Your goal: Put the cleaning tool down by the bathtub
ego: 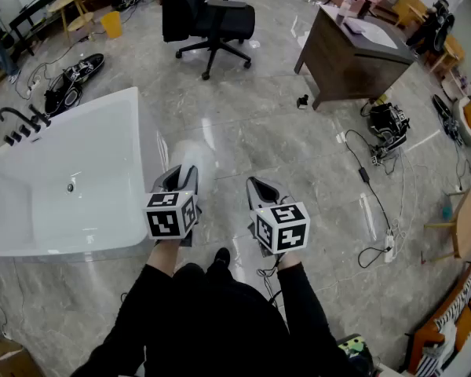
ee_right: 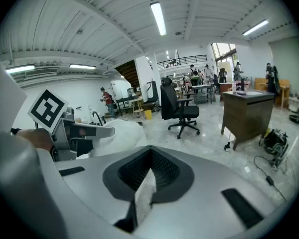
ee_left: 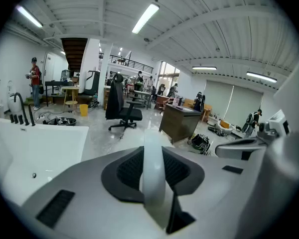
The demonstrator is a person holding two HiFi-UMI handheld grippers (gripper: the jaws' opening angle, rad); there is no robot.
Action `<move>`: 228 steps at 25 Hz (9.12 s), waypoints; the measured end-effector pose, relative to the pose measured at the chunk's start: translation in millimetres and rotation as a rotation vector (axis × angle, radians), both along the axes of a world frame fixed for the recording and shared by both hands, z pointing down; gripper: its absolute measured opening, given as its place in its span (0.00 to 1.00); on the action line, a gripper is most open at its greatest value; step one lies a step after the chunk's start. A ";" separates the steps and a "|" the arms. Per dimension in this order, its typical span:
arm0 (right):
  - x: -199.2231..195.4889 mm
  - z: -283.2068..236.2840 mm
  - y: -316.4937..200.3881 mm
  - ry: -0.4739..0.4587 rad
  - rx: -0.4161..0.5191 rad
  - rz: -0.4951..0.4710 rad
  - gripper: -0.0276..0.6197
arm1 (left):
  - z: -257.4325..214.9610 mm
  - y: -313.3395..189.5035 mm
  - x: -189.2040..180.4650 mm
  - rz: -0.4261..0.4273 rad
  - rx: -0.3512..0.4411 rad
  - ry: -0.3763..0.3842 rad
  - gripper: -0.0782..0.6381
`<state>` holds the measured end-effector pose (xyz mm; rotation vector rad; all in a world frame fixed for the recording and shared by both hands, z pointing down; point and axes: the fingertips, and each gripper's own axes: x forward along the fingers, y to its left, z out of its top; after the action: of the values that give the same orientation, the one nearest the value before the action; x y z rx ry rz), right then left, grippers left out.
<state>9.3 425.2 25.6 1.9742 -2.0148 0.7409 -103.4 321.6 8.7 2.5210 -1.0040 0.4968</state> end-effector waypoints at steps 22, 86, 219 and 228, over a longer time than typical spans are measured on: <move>42.7 7.7 -19.6 -0.032 -0.037 0.012 0.04 | 9.6 -38.8 13.7 -0.077 -0.037 -0.017 0.25; 133.6 386.4 -481.0 -0.030 -0.346 -0.345 0.04 | 391.7 -455.6 105.6 -0.293 -0.211 -0.081 0.25; 74.9 692.5 -567.0 0.048 -0.336 -0.536 0.04 | 670.7 -498.3 43.5 -0.347 -0.080 0.008 0.12; 72.3 681.7 -558.1 0.038 -0.288 -0.542 0.04 | 669.3 -488.7 43.4 -0.360 -0.095 0.033 0.12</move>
<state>81.7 -133.0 707.3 1.1968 -2.1304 0.7911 -60.0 -167.1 678.0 2.1908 -1.3496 0.3825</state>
